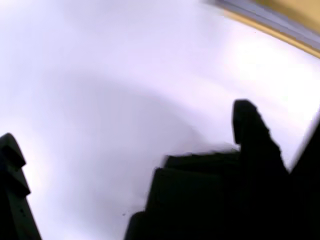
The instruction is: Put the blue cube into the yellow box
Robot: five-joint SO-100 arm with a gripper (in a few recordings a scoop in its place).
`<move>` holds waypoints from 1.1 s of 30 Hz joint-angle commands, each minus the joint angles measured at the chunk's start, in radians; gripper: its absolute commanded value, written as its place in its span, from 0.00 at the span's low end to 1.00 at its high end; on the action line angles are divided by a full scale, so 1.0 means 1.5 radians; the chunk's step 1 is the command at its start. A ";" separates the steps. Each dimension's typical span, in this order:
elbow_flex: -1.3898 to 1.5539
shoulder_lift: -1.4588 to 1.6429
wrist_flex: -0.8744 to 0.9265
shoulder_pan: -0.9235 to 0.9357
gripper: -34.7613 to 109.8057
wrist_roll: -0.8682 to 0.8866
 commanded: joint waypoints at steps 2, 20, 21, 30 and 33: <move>-0.055 0.016 0.014 -0.228 0.51 0.045; 0.267 0.237 0.012 -0.802 0.24 0.198; 0.279 0.243 0.017 -0.812 0.24 0.184; 0.464 0.335 -0.082 -0.816 0.24 0.162; 0.510 0.342 -0.128 -0.792 0.24 0.150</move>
